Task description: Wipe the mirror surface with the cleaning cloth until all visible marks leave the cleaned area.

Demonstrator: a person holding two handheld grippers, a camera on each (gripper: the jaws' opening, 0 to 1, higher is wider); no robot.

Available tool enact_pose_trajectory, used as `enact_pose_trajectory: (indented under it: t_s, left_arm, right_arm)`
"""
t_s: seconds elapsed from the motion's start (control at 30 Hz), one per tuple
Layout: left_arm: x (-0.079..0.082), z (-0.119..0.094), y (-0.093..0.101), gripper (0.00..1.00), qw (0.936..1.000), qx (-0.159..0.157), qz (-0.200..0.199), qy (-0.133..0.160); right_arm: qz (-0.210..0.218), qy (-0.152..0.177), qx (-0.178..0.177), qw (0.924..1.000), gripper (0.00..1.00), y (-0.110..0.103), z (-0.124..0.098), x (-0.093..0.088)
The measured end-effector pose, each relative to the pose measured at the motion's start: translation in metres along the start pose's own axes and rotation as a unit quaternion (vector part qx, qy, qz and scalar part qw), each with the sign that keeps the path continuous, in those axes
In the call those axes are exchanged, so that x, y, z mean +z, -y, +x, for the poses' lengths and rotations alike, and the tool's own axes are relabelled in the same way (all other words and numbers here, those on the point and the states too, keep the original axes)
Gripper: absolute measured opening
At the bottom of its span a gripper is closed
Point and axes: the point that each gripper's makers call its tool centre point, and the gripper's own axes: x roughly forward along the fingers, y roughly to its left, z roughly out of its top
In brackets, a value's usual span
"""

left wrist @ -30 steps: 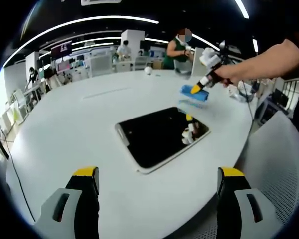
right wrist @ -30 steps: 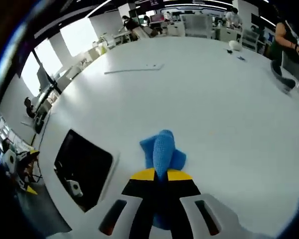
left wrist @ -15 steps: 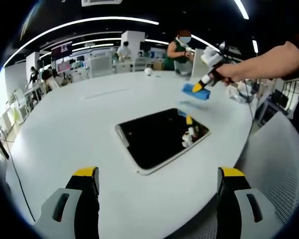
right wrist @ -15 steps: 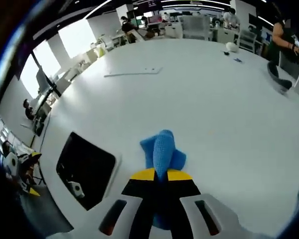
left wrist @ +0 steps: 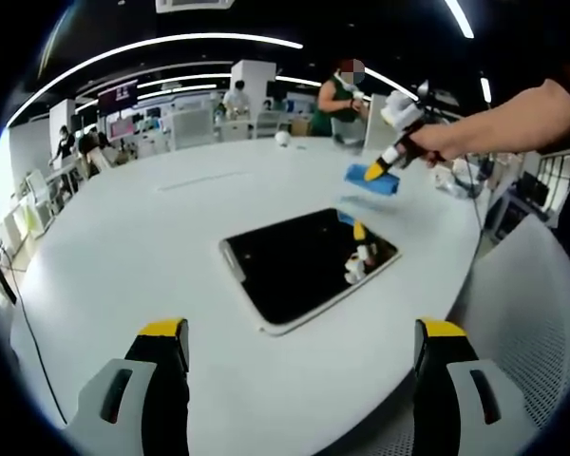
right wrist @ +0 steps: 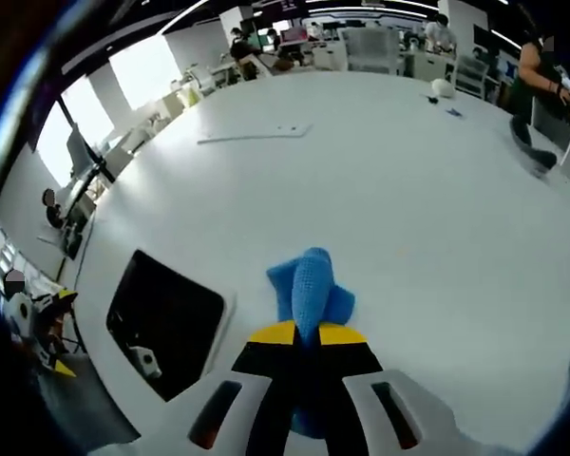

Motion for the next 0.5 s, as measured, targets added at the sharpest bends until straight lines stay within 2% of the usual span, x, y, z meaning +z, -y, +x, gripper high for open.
enact_pose_trajectory:
  t_s: [0.5]
  left_arm:
    - [0.0, 0.0, -0.001, 0.99, 1.0, 0.0, -0.001, 0.002]
  right_arm:
    - [0.021, -0.003, 0.006, 0.9998, 0.01, -0.029, 0.017, -0.005]
